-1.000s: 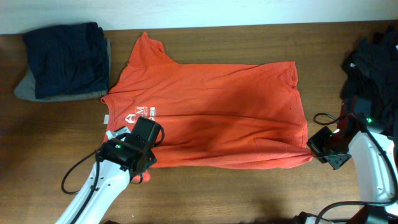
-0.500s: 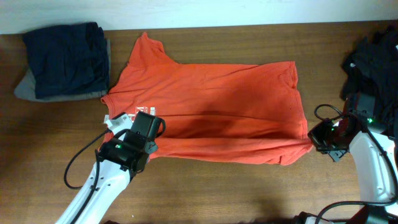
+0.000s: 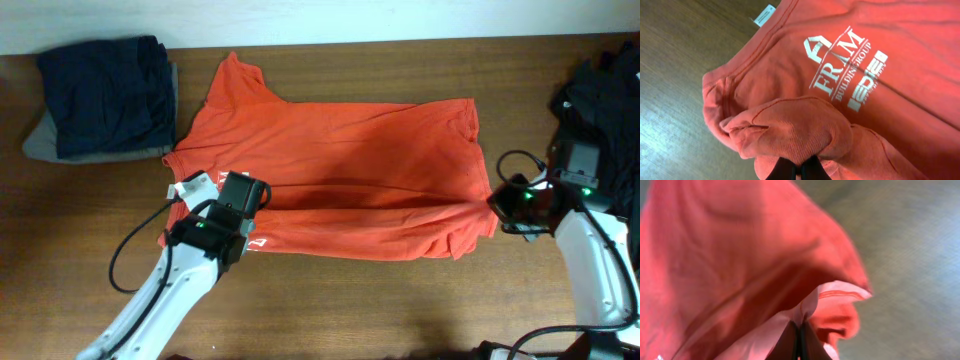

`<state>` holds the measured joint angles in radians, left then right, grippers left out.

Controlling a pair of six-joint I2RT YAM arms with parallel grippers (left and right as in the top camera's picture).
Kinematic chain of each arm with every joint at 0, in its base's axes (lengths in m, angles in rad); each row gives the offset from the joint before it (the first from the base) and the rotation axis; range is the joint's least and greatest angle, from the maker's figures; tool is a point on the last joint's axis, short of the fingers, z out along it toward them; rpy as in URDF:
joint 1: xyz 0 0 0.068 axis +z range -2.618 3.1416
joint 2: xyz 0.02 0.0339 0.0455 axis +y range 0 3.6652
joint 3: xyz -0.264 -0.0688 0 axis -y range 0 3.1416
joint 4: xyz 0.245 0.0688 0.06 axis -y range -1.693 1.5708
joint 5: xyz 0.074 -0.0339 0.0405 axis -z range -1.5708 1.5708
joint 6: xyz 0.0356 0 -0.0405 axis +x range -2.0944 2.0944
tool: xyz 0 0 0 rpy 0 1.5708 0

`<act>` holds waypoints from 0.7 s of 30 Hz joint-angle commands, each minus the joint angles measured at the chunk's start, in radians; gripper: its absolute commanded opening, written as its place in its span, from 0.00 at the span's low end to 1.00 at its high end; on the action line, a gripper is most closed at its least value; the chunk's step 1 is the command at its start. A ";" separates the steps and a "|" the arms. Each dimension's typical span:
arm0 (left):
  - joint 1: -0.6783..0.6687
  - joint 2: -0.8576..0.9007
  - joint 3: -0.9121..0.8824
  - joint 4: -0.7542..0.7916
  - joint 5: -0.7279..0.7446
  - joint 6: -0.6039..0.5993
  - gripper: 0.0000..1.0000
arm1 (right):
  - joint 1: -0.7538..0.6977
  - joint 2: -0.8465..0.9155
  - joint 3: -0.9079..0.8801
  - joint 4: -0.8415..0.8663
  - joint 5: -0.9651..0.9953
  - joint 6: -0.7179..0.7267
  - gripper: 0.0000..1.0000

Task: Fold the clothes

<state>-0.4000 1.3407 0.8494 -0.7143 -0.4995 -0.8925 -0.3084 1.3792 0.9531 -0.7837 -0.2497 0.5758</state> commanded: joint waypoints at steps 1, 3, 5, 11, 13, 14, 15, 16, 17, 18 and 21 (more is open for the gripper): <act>0.002 0.051 0.018 0.025 -0.071 0.013 0.01 | 0.065 -0.007 0.021 0.041 -0.008 -0.003 0.04; 0.002 0.071 0.018 0.043 -0.084 0.013 0.00 | 0.101 0.000 0.021 0.071 0.001 -0.004 0.04; 0.002 0.083 0.018 0.059 -0.096 0.013 0.01 | 0.134 0.013 0.021 0.092 0.030 -0.003 0.04; 0.002 0.086 0.018 0.104 -0.147 0.013 0.02 | 0.179 0.073 0.021 0.107 0.127 -0.003 0.04; 0.002 0.086 0.018 0.119 -0.175 0.013 0.02 | 0.178 0.095 0.021 0.107 0.146 -0.003 0.04; 0.002 0.086 0.018 0.127 -0.188 0.013 0.01 | 0.177 0.106 0.021 0.107 0.161 -0.003 0.04; 0.002 0.086 0.018 0.136 -0.202 0.017 0.02 | 0.177 0.116 0.021 0.106 0.179 -0.003 0.04; 0.002 0.086 0.018 0.143 -0.209 0.021 0.02 | 0.177 0.121 0.021 0.106 0.189 -0.003 0.04; 0.002 0.086 0.018 0.151 -0.216 0.022 0.02 | 0.177 0.127 0.021 0.106 0.201 -0.003 0.04; 0.002 0.086 0.018 0.162 -0.218 0.031 0.02 | 0.177 0.133 0.021 0.107 0.211 -0.003 0.04; 0.002 0.086 0.018 0.190 -0.228 0.035 0.02 | 0.177 0.136 0.021 0.107 0.238 -0.003 0.04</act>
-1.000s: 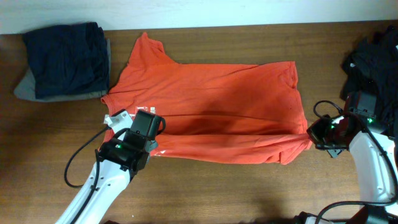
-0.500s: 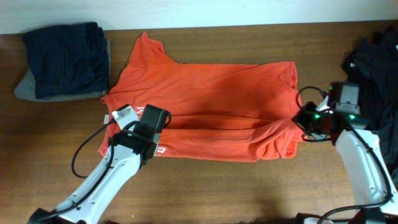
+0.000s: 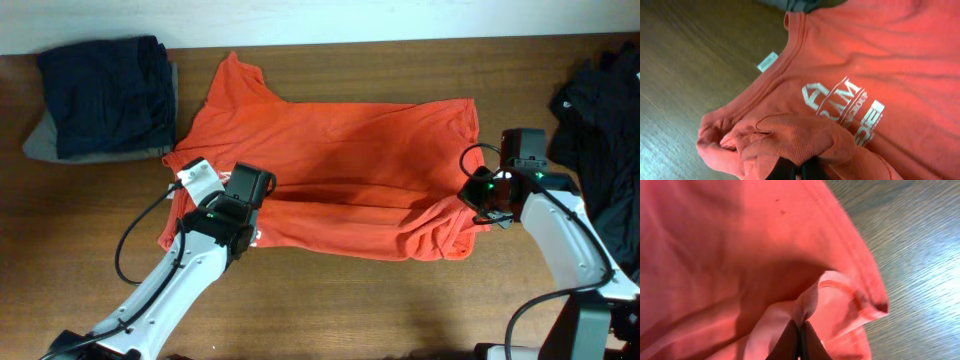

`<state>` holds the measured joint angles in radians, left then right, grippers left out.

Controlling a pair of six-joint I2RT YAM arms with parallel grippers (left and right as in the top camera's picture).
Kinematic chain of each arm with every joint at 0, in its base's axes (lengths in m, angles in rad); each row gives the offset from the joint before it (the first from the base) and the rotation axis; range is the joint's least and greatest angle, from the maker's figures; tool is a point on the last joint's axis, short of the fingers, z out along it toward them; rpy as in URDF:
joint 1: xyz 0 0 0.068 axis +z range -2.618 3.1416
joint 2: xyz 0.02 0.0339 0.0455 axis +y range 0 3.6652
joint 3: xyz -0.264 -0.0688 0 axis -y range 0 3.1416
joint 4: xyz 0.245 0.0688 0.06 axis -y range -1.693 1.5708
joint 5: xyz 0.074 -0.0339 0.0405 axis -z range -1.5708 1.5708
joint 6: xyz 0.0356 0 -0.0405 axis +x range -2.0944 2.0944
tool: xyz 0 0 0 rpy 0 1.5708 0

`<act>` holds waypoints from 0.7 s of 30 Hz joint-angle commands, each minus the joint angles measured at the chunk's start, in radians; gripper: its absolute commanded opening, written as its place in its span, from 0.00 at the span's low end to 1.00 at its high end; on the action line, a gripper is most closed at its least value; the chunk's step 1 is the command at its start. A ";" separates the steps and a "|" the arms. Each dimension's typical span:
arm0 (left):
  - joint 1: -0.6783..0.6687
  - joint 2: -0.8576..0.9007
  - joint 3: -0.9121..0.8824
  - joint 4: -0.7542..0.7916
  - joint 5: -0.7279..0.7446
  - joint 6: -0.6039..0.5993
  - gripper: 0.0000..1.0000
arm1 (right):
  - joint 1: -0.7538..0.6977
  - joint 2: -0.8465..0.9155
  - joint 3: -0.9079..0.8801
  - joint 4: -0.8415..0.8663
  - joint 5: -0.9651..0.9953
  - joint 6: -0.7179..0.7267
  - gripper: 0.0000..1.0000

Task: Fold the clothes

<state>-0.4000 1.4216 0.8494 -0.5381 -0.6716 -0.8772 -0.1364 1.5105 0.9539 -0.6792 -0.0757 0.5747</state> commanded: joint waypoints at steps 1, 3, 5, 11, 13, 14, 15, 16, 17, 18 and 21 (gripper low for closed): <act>0.002 0.005 0.018 0.023 -0.058 0.020 0.02 | 0.005 0.005 0.020 0.003 0.073 -0.002 0.04; 0.002 0.005 0.018 0.044 -0.060 0.020 0.02 | 0.005 0.005 0.020 0.003 0.095 -0.001 0.04; 0.002 0.005 0.018 0.067 -0.060 0.020 0.05 | 0.005 0.005 0.020 0.009 0.116 -0.001 0.04; 0.002 0.005 0.018 0.131 -0.059 0.020 0.09 | 0.005 0.005 0.020 0.033 0.122 -0.001 0.04; 0.002 0.007 0.018 0.143 -0.060 0.019 0.08 | 0.005 0.005 0.020 0.034 0.122 -0.001 0.04; 0.002 0.010 0.018 0.151 -0.060 0.019 0.09 | 0.005 0.006 0.020 0.034 0.123 -0.001 0.04; 0.002 0.013 0.018 0.158 -0.060 0.020 0.09 | 0.005 0.007 0.020 0.034 0.123 -0.001 0.04; 0.002 0.019 0.018 0.166 -0.060 0.020 0.09 | 0.005 0.007 0.020 0.034 0.123 -0.001 0.04; 0.002 0.024 0.018 0.172 -0.060 0.019 0.09 | 0.005 0.009 0.020 0.034 0.125 -0.001 0.04; 0.002 0.031 0.018 0.179 -0.060 0.020 0.09 | 0.005 0.012 0.020 0.037 0.127 -0.002 0.04; 0.002 0.055 0.018 0.196 -0.060 0.020 0.09 | 0.005 0.028 0.019 0.045 0.129 -0.002 0.04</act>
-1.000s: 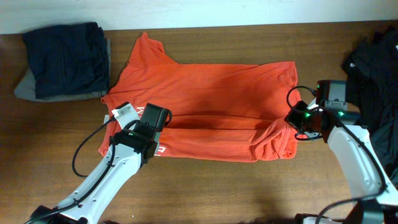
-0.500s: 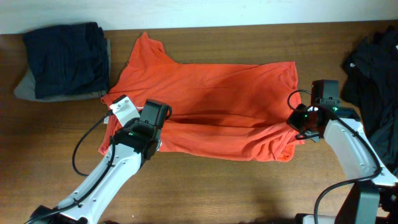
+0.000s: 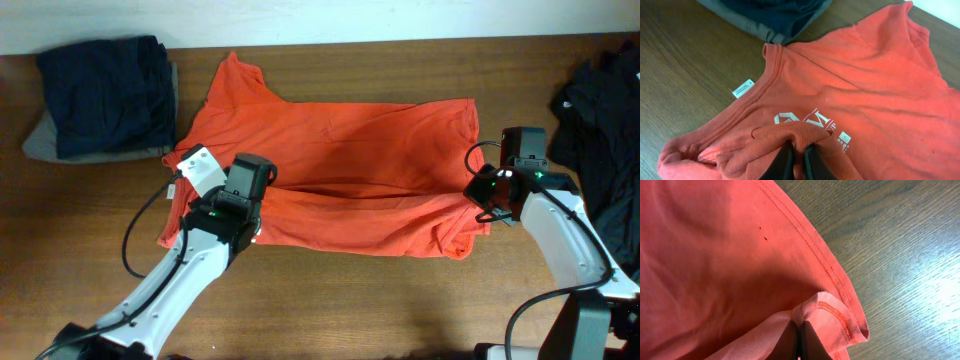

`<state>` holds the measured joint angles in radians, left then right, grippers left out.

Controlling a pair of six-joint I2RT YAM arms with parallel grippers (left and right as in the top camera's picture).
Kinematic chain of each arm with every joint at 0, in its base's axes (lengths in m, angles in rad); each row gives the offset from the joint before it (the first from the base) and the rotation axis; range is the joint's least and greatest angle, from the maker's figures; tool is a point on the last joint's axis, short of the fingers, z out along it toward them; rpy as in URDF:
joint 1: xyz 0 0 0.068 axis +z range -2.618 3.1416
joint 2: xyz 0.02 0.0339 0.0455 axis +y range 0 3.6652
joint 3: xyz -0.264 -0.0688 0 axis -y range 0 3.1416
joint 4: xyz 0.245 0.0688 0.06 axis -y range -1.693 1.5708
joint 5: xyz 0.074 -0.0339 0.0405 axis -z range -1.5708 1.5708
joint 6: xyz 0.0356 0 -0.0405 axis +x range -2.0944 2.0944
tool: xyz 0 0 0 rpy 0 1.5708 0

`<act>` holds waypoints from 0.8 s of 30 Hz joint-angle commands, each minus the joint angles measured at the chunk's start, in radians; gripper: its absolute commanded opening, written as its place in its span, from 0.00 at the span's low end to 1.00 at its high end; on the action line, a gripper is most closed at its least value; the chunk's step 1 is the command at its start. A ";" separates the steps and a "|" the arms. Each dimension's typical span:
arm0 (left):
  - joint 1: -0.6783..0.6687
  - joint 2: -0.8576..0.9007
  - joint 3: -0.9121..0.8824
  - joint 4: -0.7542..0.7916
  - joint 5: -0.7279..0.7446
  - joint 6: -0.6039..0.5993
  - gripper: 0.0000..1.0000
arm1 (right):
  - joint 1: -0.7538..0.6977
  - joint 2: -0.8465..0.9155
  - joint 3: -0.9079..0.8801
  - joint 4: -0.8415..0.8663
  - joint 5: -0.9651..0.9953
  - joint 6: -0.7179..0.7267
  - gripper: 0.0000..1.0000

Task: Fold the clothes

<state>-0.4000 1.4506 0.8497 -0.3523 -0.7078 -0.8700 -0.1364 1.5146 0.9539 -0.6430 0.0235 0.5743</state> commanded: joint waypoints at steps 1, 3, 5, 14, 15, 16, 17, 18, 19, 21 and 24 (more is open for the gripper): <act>0.002 0.036 0.017 0.018 -0.024 0.013 0.09 | 0.005 0.029 0.019 0.010 0.031 -0.001 0.04; 0.002 0.058 0.017 0.039 -0.045 0.013 0.09 | 0.005 0.038 0.019 0.014 0.034 -0.001 0.04; 0.002 0.075 0.017 0.060 -0.081 0.013 0.09 | 0.005 0.043 0.019 0.019 0.035 -0.001 0.04; 0.024 0.083 0.017 0.133 -0.135 0.013 0.09 | 0.005 0.043 0.019 0.069 0.038 -0.001 0.04; 0.029 0.083 0.017 0.142 -0.135 0.013 0.09 | 0.005 0.044 0.018 0.074 0.038 -0.001 0.04; 0.034 0.083 0.017 0.151 -0.135 0.013 0.09 | 0.005 0.045 0.018 0.079 0.038 -0.001 0.04; 0.038 0.085 0.017 0.160 -0.135 0.013 0.10 | 0.005 0.046 0.017 0.084 0.038 -0.001 0.04; 0.042 0.087 0.017 0.172 -0.134 0.013 0.09 | 0.005 0.046 0.016 0.090 0.038 -0.001 0.04; 0.046 0.090 0.017 0.180 -0.134 0.013 0.09 | 0.005 0.047 0.015 0.097 0.038 -0.001 0.04; 0.055 0.095 0.017 0.194 -0.134 0.013 0.09 | 0.005 0.047 0.015 0.106 0.038 -0.001 0.04; 0.063 0.105 0.017 0.200 -0.127 0.013 0.09 | 0.005 0.047 0.015 0.115 0.047 -0.005 0.04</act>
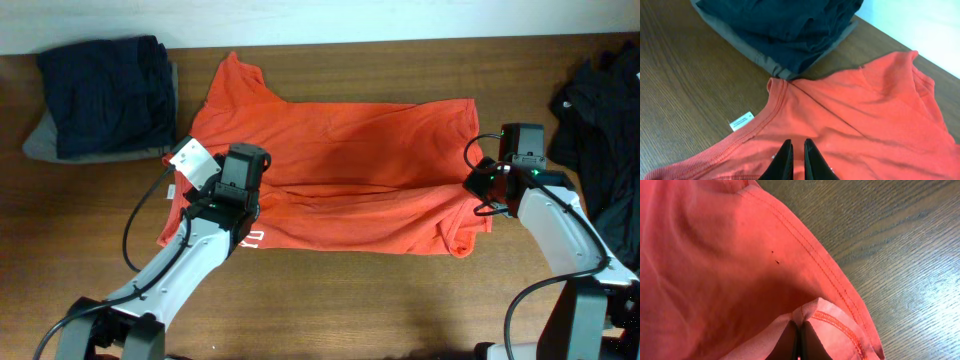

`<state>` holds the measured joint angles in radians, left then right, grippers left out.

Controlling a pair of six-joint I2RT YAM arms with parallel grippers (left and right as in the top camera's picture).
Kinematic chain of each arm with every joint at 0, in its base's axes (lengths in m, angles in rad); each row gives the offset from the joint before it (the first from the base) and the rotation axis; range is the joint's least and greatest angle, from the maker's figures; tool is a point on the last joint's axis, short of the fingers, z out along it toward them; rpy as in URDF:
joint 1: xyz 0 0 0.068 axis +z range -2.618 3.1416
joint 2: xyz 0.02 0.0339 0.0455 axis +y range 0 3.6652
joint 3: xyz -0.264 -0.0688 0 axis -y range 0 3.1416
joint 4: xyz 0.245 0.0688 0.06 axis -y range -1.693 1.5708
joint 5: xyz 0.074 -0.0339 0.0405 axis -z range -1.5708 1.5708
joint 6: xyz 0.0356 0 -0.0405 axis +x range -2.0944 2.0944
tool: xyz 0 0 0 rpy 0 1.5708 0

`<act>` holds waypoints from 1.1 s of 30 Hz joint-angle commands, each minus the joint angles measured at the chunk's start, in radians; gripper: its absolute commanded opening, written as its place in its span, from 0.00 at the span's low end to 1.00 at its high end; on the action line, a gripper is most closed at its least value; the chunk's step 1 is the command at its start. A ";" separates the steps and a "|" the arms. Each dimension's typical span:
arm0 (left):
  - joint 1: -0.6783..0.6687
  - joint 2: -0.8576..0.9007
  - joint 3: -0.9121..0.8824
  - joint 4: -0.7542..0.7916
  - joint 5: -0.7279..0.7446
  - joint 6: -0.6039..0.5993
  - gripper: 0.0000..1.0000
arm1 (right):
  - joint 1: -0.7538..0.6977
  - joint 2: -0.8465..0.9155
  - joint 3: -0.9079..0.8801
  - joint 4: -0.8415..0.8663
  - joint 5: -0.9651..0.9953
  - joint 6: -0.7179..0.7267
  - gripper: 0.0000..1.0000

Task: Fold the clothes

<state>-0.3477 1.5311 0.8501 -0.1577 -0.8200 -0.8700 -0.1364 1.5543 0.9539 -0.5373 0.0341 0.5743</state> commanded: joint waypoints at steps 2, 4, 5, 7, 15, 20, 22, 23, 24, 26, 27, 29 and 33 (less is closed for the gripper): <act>0.018 0.037 0.017 0.008 -0.015 0.013 0.09 | 0.005 0.008 0.015 0.024 0.060 -0.040 0.04; 0.024 0.050 0.017 0.008 -0.015 0.034 0.10 | 0.005 0.008 0.015 0.038 0.099 -0.078 0.04; 0.026 0.056 0.017 0.009 -0.014 0.049 0.09 | 0.005 0.008 0.015 0.045 0.108 -0.097 0.04; 0.027 0.065 0.017 0.008 -0.014 0.076 0.20 | 0.005 0.008 0.015 0.063 0.109 -0.134 0.18; 0.027 0.066 0.025 0.045 0.013 0.334 0.87 | 0.005 0.008 0.026 0.037 0.024 -0.132 1.00; 0.027 0.056 0.076 -0.076 0.212 0.418 0.99 | 0.005 0.000 0.096 -0.077 -0.041 -0.129 1.00; 0.027 0.054 0.103 -0.166 0.330 0.407 0.99 | 0.005 0.000 0.132 -0.137 -0.078 -0.129 1.00; 0.027 0.054 0.115 -0.207 0.381 0.386 0.99 | 0.005 0.000 0.146 -0.163 -0.093 -0.129 1.00; 0.027 0.054 0.126 -0.256 0.431 0.352 0.99 | 0.005 0.000 0.159 -0.190 -0.110 -0.130 0.99; 0.027 0.054 0.137 -0.335 0.495 0.287 0.99 | 0.005 0.000 0.172 -0.228 -0.138 -0.130 0.99; 0.027 0.054 0.140 -0.376 0.522 0.250 0.99 | 0.005 0.000 0.173 -0.239 -0.156 -0.130 0.99; 0.028 0.055 0.140 -0.441 0.557 0.182 0.99 | 0.005 0.000 0.173 -0.258 -0.203 -0.134 0.99; 0.031 0.056 0.140 -0.525 0.573 0.073 0.99 | 0.005 0.000 0.173 -0.293 -0.288 -0.134 0.99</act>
<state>-0.3237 1.5951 0.9730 -0.6659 -0.3145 -0.6773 -0.1364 1.5562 1.1091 -0.8200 -0.1616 0.4450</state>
